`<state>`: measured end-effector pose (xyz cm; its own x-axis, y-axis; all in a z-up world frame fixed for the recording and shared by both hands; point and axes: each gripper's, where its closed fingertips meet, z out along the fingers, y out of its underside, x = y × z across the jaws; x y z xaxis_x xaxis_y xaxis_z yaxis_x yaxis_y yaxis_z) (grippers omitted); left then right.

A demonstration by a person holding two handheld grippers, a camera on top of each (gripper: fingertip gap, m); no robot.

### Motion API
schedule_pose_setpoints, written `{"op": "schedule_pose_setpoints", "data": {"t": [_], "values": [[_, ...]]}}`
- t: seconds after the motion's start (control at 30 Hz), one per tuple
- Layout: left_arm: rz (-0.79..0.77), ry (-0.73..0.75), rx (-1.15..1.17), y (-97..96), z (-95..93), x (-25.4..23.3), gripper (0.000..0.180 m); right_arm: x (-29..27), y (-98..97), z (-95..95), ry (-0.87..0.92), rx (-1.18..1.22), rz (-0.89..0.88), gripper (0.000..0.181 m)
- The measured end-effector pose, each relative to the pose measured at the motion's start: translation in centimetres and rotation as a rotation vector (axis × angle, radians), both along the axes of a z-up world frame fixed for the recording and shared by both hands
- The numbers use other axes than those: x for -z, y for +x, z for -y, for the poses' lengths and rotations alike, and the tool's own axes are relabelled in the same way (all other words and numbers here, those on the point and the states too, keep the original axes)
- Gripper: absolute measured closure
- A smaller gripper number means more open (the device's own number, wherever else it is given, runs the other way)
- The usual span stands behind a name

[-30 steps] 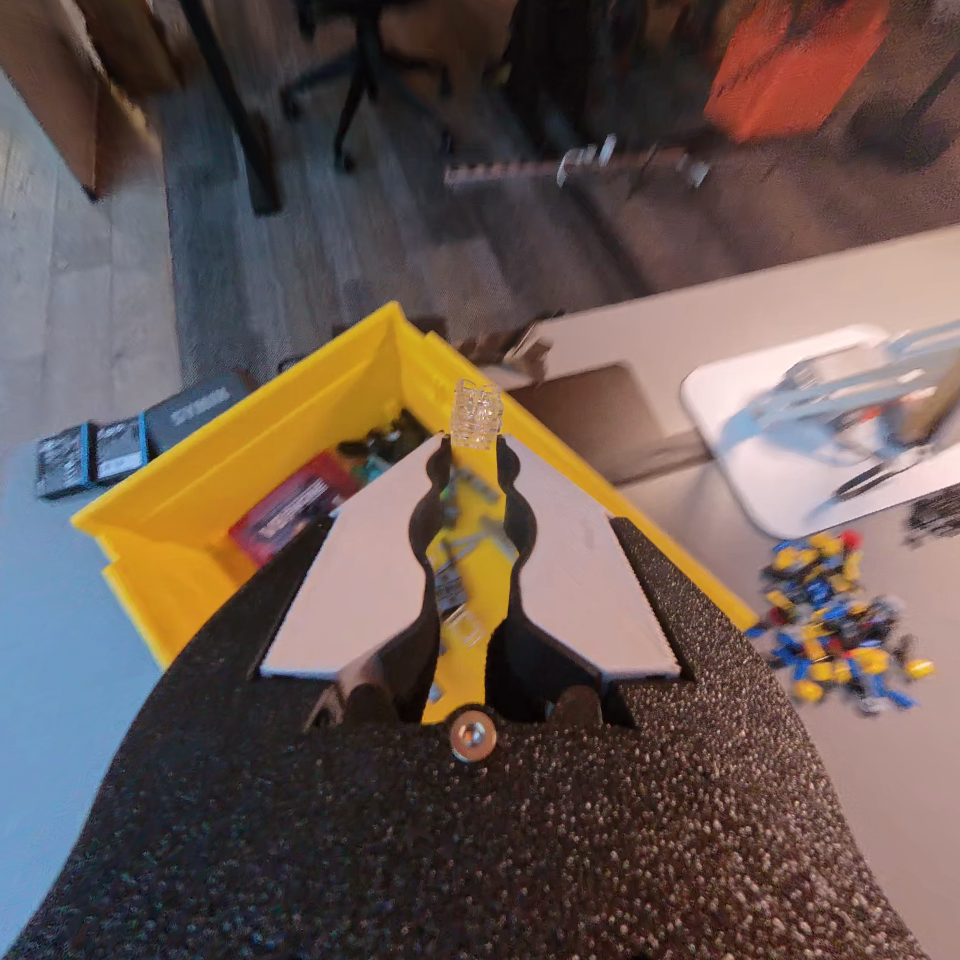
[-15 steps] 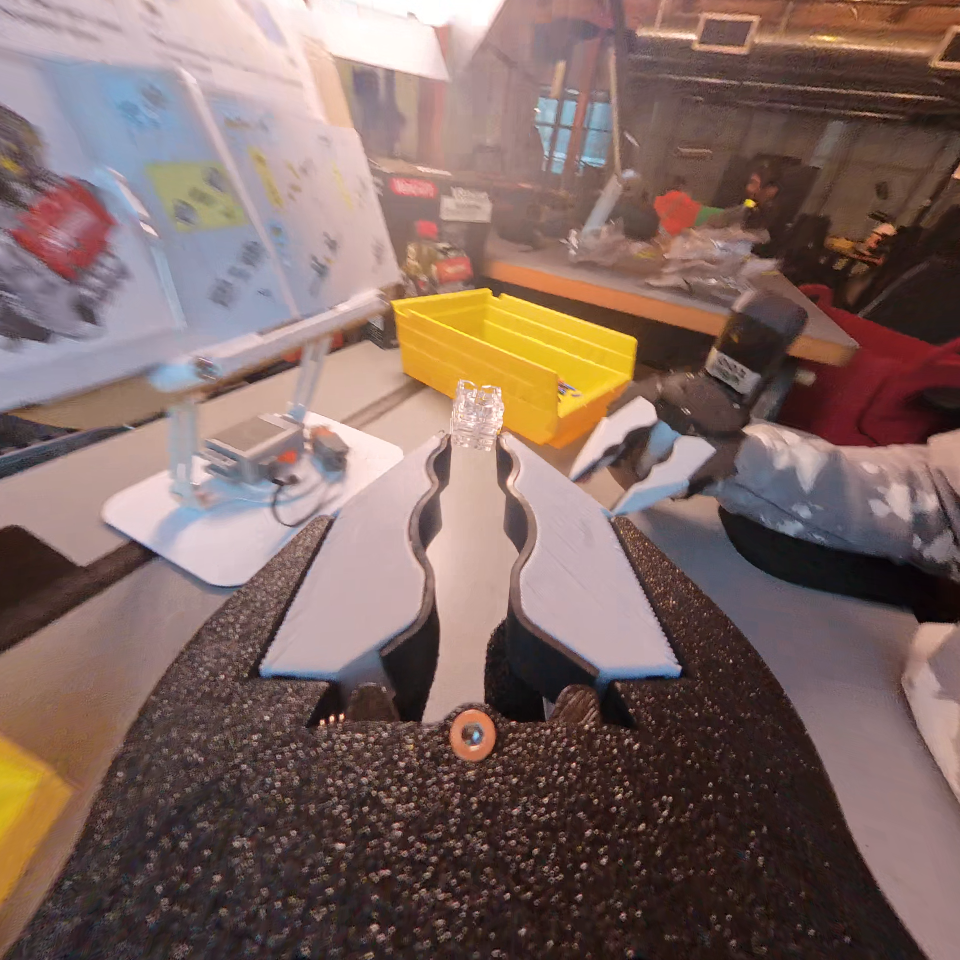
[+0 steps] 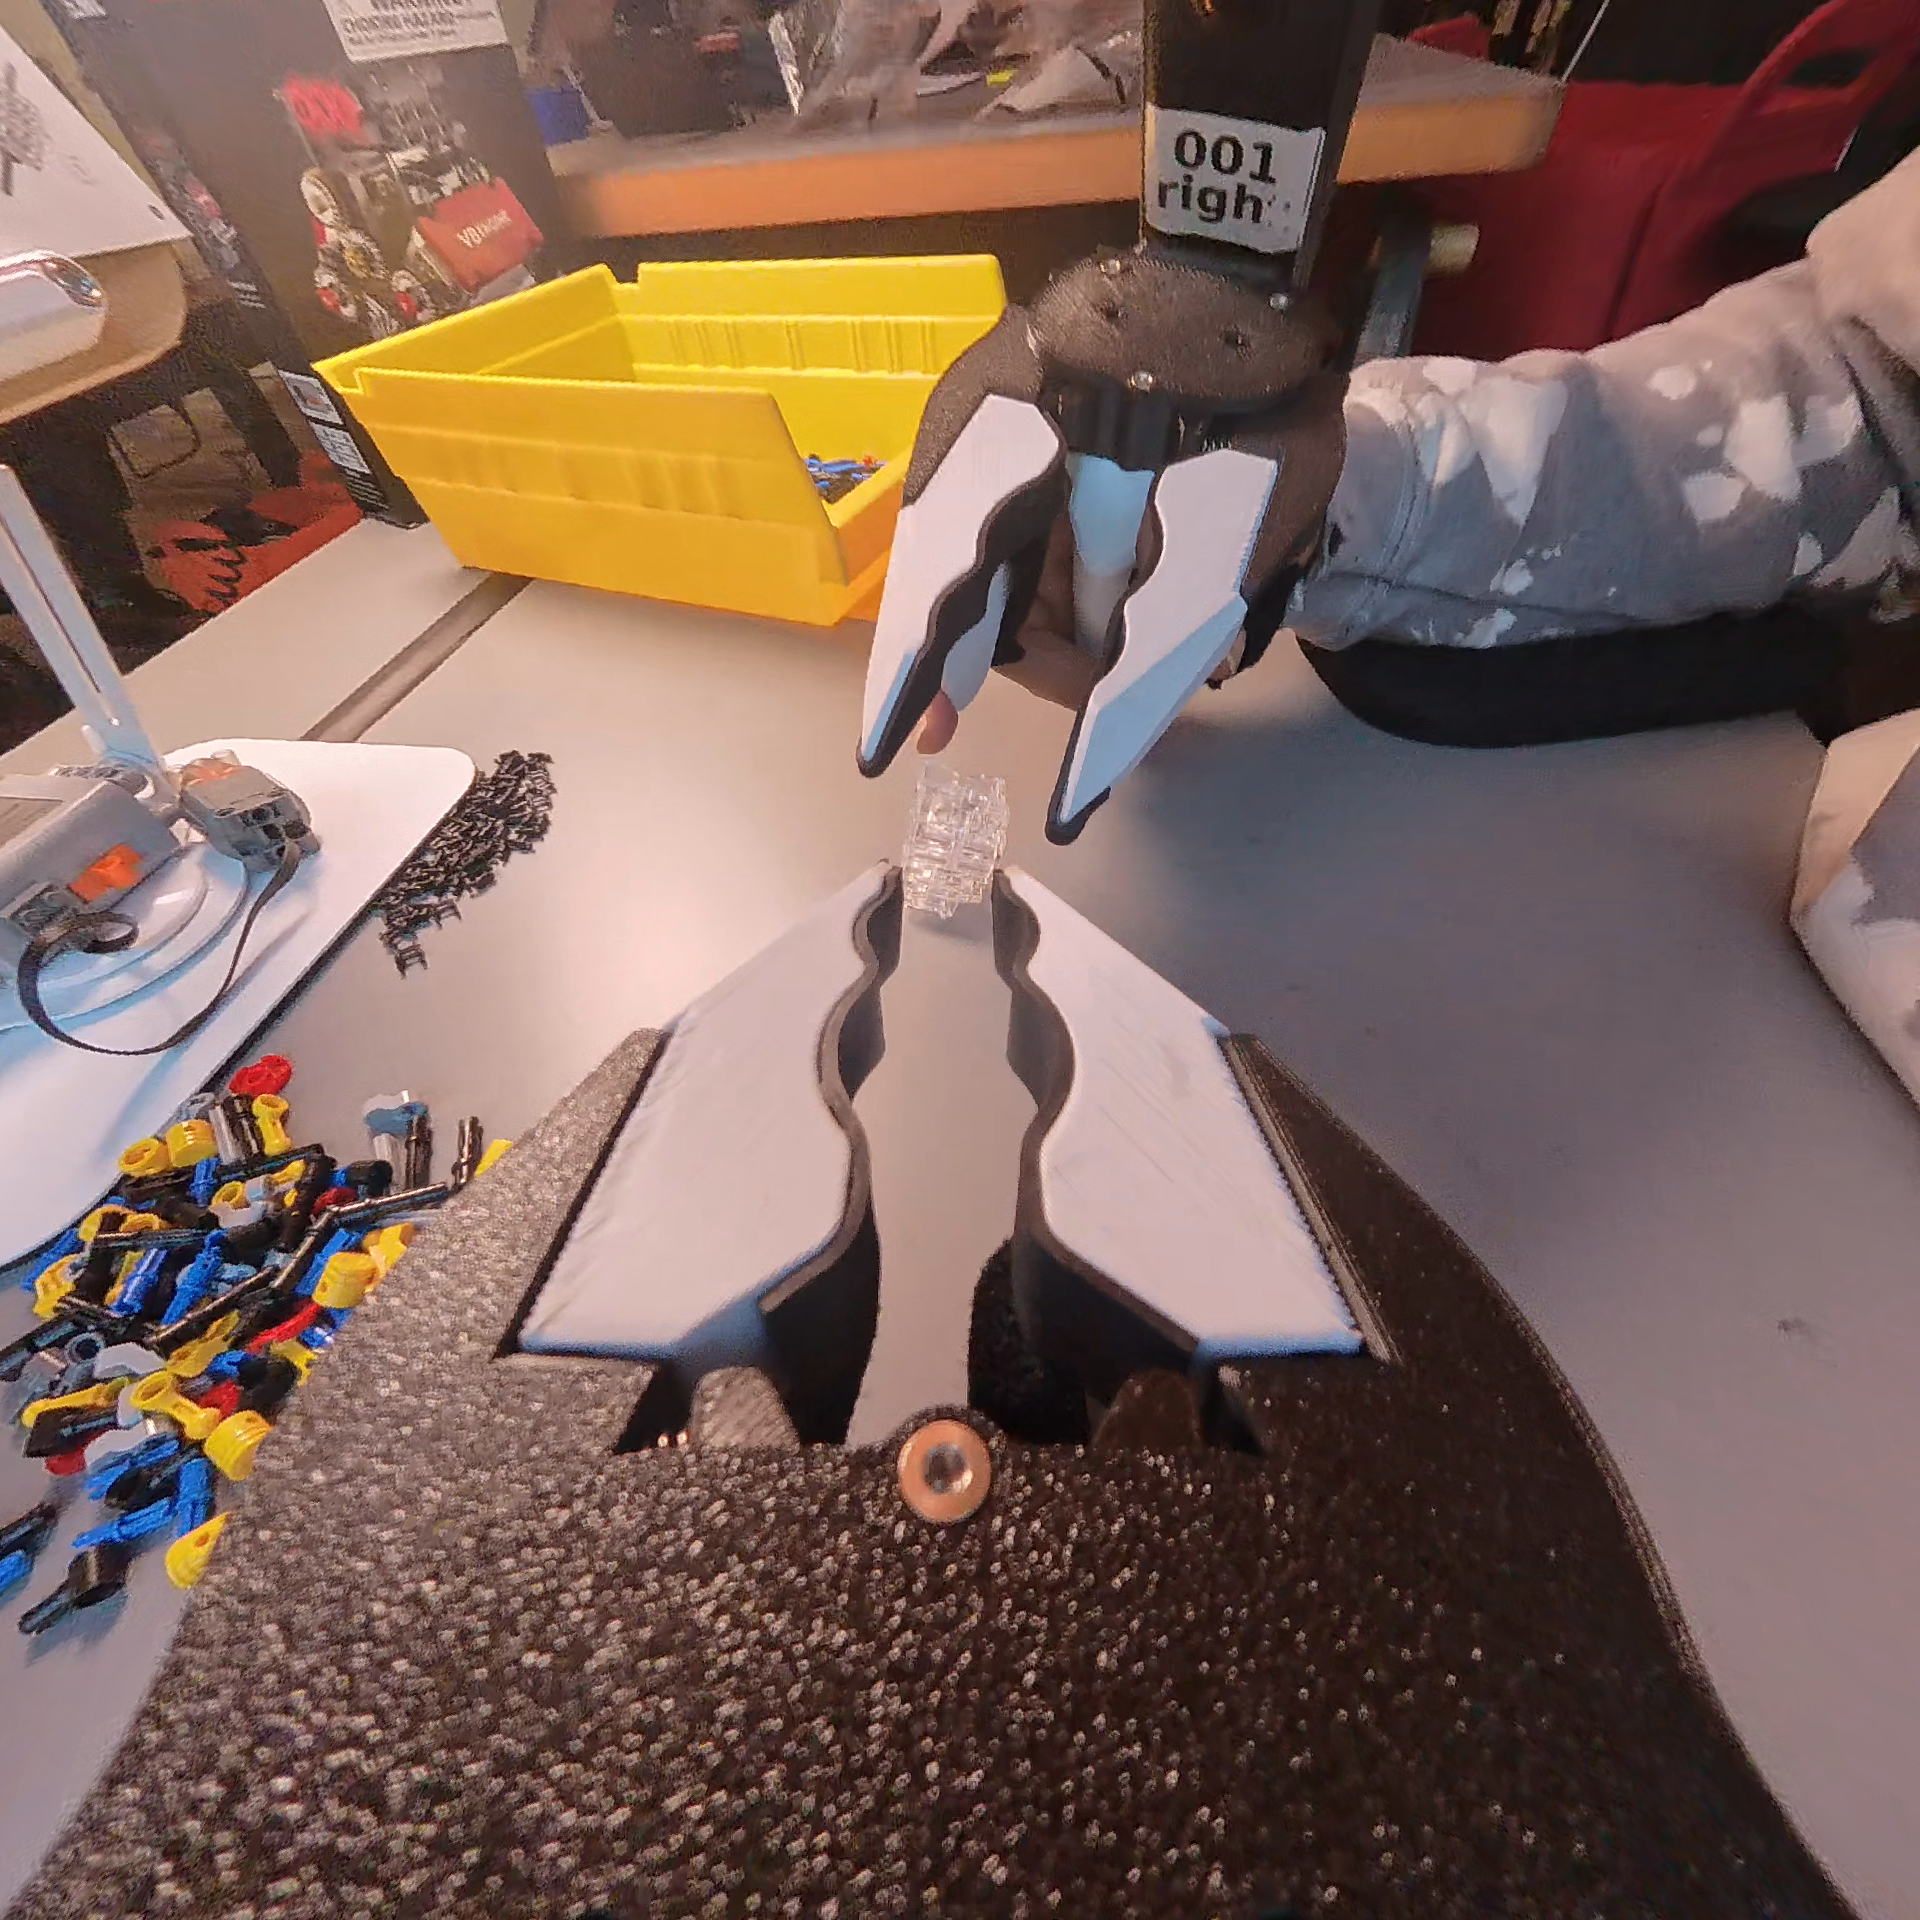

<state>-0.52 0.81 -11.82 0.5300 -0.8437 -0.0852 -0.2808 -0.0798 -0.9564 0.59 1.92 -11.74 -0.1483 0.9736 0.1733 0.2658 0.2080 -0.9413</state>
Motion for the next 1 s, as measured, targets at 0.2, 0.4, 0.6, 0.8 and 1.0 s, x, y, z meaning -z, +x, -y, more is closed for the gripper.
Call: {"op": "schedule_pose_setpoints", "data": {"t": [0.2, 0.4, 0.6, 0.8, 1.0], "values": [[-0.074, -0.015, 0.06, 1.4, 1.0, 1.6, 0.165, 1.7, 0.0, 1.6, 0.078, -0.074, 0.085, 0.163], [-0.085, -0.045, -0.015, 0.3, -0.1, 2.6, 0.162, 2.9, 0.5, -1.8, 0.114, 0.077, 0.174, 0.164], [-0.082, -0.066, -0.226, -3.8, -3.2, 2.9, 0.154, 6.4, 3.6, -9.6, 0.057, 0.446, 0.38, 0.164], [0.004, -0.097, -0.417, -7.9, -5.2, 2.0, 0.153, 8.1, 4.5, -9.1, -0.072, 0.427, 0.465, 0.16], [-0.006, -0.022, -0.778, -17.7, -7.6, -1.0, 0.15, 6.4, 4.4, -9.4, -0.072, 0.437, 0.388, 0.153]]}}
